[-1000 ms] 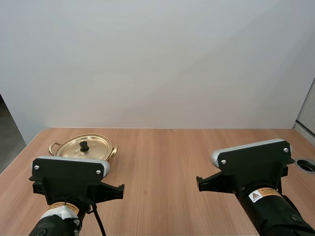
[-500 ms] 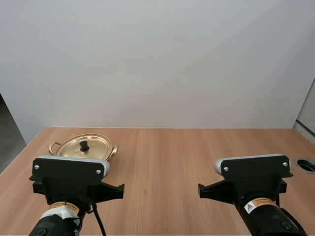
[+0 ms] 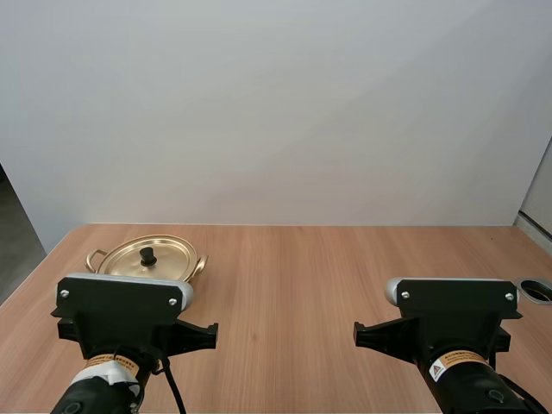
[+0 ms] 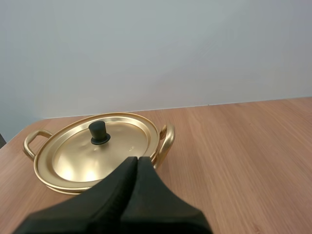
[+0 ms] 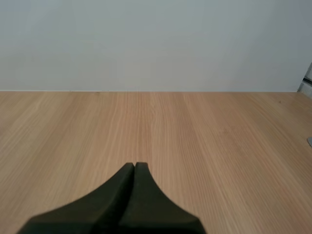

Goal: Open the pot, put the car inside, and close it

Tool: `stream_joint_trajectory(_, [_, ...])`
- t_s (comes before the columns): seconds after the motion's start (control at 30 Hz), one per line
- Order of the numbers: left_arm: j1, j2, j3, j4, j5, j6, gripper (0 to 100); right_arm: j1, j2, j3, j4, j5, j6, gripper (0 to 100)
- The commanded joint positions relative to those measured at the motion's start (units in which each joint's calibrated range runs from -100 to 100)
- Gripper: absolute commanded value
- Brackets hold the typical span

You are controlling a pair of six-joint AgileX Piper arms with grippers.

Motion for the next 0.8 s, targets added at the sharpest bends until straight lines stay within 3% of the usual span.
stream_joint_trajectory(0.0, [-0.01,0.0,0.0,0.0,0.0,0.0,0,0.0,0.0,0.0,0.1,0.2,3.5,0])
stream_joint_trajectory(0.77, [-0.01,0.0,0.0,0.0,0.0,0.0,0,0.0,0.0,0.0,0.0,0.2,4.2,0])
